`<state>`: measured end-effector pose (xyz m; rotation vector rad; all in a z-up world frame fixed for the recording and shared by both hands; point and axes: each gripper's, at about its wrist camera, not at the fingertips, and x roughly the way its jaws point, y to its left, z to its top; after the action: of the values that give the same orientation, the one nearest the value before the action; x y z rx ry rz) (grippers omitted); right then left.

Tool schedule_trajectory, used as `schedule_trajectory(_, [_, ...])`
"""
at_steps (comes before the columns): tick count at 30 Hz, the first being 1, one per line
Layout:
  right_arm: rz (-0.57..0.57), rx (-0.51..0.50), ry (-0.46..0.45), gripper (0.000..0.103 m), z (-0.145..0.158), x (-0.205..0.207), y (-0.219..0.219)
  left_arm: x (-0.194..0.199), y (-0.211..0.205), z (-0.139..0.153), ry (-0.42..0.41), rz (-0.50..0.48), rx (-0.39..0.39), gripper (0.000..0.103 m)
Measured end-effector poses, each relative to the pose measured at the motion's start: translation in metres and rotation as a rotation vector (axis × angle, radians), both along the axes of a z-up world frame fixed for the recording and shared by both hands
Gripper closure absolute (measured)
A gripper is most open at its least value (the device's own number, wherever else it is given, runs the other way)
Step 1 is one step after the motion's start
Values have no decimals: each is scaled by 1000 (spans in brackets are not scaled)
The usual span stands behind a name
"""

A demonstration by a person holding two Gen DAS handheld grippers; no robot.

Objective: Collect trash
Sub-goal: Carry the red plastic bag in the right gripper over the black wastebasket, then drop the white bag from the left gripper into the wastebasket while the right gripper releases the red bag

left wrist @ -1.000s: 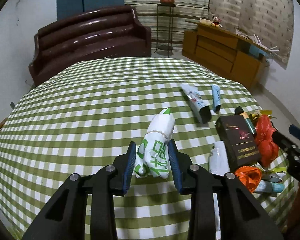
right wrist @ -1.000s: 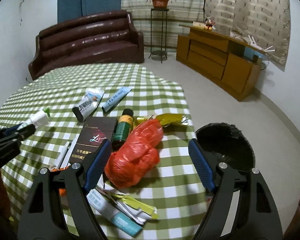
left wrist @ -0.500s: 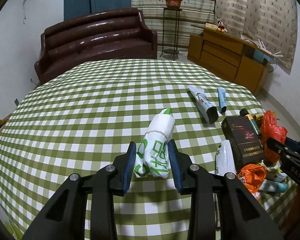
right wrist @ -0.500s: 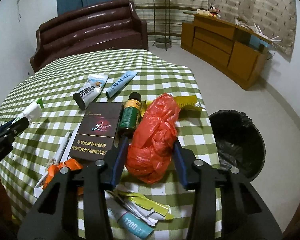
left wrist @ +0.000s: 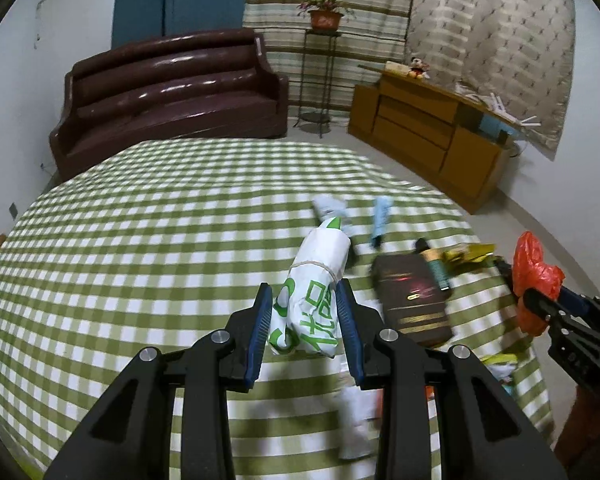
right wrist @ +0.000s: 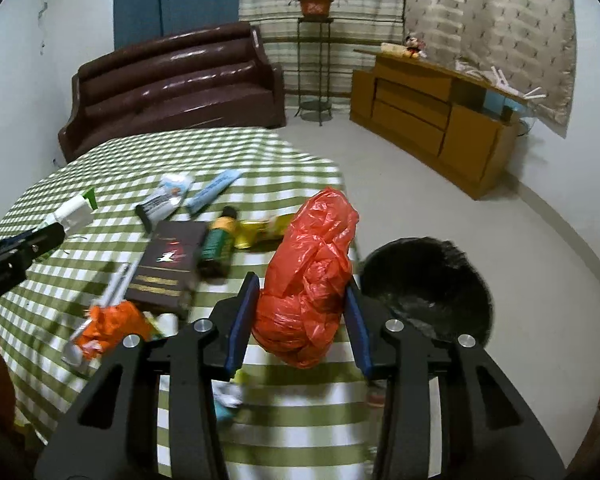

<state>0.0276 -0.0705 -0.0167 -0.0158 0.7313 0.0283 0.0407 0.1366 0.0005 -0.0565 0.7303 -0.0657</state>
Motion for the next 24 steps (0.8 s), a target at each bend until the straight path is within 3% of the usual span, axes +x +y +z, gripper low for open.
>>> schedule_trajectory(9, [-101, -35, -30, 63, 1, 1, -69, 12, -82, 11, -32, -118, 12, 69])
schedule_trajectory(24, [-177, -6, -17, 62, -14, 16, -137, 50, -193, -11, -10, -230, 64, 69])
